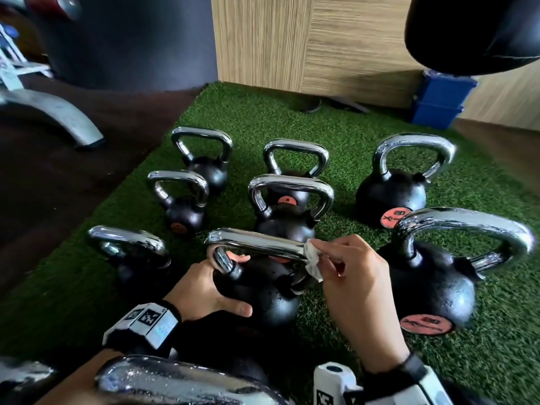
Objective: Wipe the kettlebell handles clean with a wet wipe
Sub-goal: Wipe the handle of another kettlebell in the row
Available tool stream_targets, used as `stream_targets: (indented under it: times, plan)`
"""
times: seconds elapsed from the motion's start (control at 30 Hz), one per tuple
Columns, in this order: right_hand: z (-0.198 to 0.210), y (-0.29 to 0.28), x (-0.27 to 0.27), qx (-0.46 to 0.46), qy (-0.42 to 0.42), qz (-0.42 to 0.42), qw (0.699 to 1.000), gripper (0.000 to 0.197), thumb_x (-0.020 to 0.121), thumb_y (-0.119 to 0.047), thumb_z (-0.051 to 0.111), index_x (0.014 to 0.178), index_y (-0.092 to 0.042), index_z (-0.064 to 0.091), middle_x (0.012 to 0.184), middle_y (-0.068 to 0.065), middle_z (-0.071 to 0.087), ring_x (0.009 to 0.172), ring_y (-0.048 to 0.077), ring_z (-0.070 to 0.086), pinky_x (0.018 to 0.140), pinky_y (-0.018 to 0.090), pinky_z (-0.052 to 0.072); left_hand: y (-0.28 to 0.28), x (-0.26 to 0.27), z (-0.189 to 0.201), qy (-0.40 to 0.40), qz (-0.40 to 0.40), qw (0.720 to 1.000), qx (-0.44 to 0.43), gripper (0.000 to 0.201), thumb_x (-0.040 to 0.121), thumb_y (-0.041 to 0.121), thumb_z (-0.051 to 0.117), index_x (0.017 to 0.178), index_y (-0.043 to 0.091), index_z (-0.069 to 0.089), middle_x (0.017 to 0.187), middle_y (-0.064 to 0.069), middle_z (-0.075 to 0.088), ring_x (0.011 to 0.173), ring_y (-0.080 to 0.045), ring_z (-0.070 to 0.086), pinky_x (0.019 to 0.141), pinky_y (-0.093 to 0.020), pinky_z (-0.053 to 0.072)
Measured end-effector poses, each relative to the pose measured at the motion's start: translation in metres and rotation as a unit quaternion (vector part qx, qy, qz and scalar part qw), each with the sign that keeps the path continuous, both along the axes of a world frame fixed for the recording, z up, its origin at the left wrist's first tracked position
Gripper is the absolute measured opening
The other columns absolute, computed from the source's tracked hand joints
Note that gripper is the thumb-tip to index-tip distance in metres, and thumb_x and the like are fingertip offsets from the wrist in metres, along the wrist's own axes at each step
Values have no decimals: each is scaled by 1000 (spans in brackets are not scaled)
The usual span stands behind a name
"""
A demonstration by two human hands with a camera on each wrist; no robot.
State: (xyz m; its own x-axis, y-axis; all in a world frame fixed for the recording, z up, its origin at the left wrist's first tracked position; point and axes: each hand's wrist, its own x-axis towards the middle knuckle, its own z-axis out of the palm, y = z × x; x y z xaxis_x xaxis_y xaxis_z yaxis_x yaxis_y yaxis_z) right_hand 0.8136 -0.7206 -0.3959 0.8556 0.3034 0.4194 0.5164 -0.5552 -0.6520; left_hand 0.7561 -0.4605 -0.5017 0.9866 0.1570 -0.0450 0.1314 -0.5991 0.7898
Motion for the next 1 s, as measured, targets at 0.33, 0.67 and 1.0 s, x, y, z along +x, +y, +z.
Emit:
stream_targets:
  times: [0.33,0.67,1.0]
  plan:
    - [-61,-5,9,113,222,-27,968,33,84,-20,77,81,-53,76,79,-12,77,74,3,68,71,39,57,6,-2,13,96,-24,993,63,98,40,77,89,126,72,42,132,36,52,125,13,46,109,-15,36]
    - [-33,-15,20,108,61,-112,986,17,81,-23,81,94,-32,76,77,-21,72,67,-11,64,59,13,49,44,-1,102,-47,66,994,68,54,92,-10,60,112,39,69,106,17,75,105,-4,71,84,-15,56]
    - [70,36,16,174,-22,169,970,14,73,-19,87,84,-23,79,83,-8,75,74,9,73,69,29,60,-15,16,204,-80,-124,970,-195,29,85,37,68,110,27,79,124,3,74,113,-18,71,91,-32,60]
